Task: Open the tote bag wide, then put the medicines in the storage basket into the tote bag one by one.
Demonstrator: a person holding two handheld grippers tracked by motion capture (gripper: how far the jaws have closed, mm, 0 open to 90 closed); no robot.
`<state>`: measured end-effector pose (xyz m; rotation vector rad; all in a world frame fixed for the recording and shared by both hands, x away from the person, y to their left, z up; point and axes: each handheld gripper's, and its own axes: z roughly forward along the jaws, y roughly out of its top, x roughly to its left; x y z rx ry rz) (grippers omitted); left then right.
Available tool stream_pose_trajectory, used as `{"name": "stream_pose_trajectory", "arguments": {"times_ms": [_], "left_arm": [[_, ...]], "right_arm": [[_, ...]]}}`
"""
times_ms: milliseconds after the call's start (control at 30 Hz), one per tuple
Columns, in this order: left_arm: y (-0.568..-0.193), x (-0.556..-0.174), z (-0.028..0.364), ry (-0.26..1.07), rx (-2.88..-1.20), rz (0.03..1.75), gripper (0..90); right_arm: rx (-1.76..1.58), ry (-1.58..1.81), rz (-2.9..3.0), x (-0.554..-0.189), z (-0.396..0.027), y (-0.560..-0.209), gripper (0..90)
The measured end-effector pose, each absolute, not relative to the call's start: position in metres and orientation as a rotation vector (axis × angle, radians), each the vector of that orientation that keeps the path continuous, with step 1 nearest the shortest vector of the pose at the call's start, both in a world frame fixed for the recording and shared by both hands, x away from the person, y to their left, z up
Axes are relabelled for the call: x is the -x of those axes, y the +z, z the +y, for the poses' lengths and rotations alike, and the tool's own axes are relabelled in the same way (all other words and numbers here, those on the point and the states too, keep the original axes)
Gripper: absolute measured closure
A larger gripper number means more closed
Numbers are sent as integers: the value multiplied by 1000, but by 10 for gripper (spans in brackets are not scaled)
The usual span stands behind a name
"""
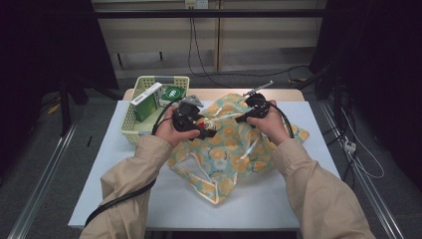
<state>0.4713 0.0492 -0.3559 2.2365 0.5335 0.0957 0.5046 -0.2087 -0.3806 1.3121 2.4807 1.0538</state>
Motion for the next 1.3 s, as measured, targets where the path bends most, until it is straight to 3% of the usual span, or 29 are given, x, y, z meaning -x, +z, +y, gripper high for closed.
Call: {"name": "stream_pose_trajectory", "arguments": {"times_ms": [400, 1300], "left_arm": [[-380, -474, 33, 62, -2211, 545, 211], [-409, -476, 1, 127, -2213, 586, 211]], "right_arm": [[-1316, 1063, 2480, -504, -210, -380, 900], [-1329, 1041, 2459, -506, -217, -383, 900]]}}
